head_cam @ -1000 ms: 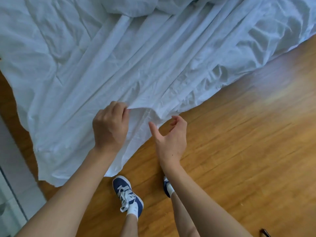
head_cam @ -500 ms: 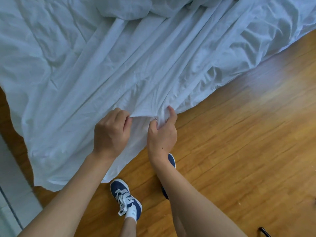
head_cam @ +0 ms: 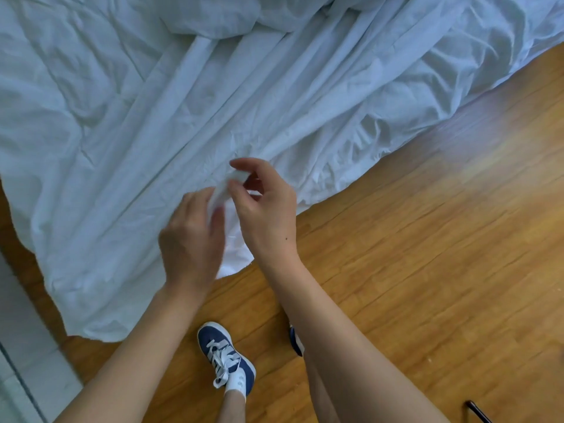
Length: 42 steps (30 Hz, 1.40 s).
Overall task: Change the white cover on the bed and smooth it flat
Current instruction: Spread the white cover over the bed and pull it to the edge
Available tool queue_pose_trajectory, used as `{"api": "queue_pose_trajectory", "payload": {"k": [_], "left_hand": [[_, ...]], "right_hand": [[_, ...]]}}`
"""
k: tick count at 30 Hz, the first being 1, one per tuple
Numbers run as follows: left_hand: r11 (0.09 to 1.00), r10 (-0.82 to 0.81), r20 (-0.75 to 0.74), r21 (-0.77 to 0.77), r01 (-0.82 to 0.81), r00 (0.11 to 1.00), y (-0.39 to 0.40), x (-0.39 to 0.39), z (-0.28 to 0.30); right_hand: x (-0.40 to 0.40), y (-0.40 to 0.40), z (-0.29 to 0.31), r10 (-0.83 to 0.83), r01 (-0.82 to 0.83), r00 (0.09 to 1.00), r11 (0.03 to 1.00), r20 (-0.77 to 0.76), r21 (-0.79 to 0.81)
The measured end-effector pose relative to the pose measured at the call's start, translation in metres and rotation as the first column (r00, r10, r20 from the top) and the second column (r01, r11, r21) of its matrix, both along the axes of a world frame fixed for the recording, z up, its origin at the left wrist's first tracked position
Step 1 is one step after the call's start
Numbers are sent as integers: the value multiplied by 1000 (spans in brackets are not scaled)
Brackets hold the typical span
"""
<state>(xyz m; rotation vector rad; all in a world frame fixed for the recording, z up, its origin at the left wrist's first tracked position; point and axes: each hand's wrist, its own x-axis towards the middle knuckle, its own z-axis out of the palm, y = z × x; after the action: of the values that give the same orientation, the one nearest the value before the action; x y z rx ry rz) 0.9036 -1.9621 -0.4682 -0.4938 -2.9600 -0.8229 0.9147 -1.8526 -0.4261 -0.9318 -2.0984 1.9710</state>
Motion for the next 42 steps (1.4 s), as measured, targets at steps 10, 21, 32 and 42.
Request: {"api": "queue_pose_trajectory", "payload": {"k": [10, 21, 32, 42], "left_hand": [[965, 194, 147, 149, -215, 970, 1, -68, 37], [927, -89, 128, -352, 129, 988, -14, -55, 29], [887, 444, 79, 103, -450, 893, -51, -57, 35], [961, -55, 1, -270, 54, 998, -99, -32, 25]], "right_hand": [[-9, 19, -14, -250, 261, 958, 963, 139, -69], [-56, 44, -12, -93, 237, 928, 894, 360, -380], [-63, 48, 9, -122, 118, 993, 960, 0, -256], [-58, 42, -29, -281, 345, 911, 921, 301, -183]]}}
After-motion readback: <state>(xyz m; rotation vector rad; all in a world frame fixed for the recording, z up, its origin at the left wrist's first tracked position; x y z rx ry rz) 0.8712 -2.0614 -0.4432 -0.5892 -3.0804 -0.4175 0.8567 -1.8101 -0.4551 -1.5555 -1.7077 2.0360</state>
